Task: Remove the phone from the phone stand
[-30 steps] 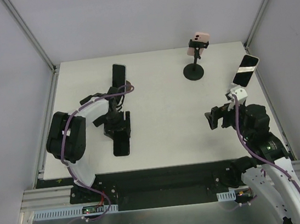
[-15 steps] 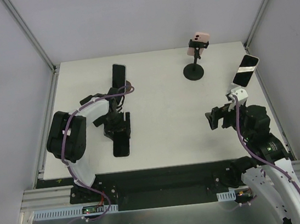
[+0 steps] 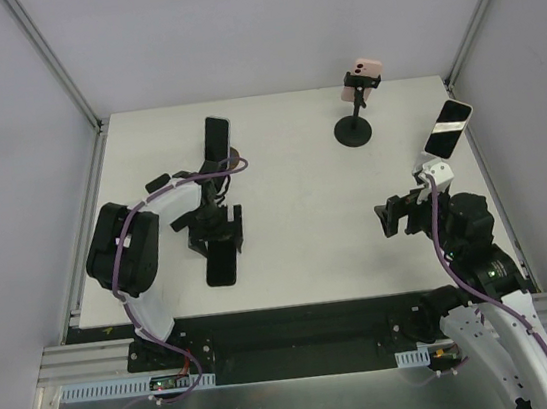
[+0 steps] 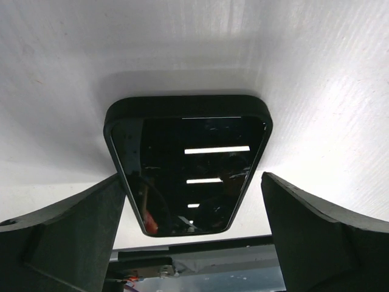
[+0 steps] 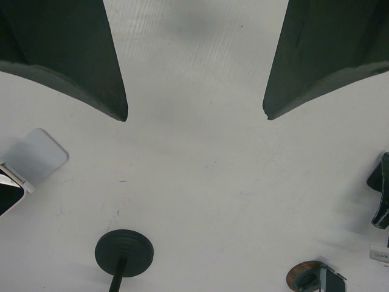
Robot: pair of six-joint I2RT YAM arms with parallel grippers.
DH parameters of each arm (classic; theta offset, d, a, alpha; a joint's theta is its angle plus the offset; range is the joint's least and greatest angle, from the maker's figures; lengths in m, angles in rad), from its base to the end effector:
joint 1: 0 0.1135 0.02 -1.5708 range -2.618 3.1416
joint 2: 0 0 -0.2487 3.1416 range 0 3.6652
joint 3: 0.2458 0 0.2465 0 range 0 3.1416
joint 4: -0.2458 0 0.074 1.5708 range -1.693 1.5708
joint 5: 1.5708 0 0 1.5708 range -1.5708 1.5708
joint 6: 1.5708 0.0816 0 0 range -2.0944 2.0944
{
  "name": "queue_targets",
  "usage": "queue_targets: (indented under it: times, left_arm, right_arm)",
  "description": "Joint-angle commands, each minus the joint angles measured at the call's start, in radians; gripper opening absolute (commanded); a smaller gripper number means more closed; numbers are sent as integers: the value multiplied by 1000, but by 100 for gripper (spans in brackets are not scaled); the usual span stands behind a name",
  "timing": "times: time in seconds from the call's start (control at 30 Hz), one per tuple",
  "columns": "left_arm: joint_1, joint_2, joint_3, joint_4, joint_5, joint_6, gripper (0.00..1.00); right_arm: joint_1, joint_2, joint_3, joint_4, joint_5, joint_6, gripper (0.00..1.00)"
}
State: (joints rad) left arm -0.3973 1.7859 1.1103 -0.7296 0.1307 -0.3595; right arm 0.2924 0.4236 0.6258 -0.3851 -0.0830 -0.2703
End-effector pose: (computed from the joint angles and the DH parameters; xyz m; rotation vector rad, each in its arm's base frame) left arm 0.2934 -0.1347 0.1010 0.0736 3.0227 -0.2766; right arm 0.1591 0.0550 0.2943 -0.5448 1.6671 0.0889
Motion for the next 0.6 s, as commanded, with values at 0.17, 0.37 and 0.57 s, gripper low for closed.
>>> queue_targets:
  times: [0.17, 0.37, 0.57]
  left_arm:
    - [-11, -52, 32, -65, 12, -45, 95]
    - [26, -201, 115, -83, -63, -81, 95]
    - [164, -414, 97, 24, -229, -79, 92]
  right_arm:
    - [2, -11, 18, 26, 5, 2, 96]
    - [4, -3, 43, 8, 3, -6, 96]
    - [5, -2, 57, 3, -9, -4, 96]
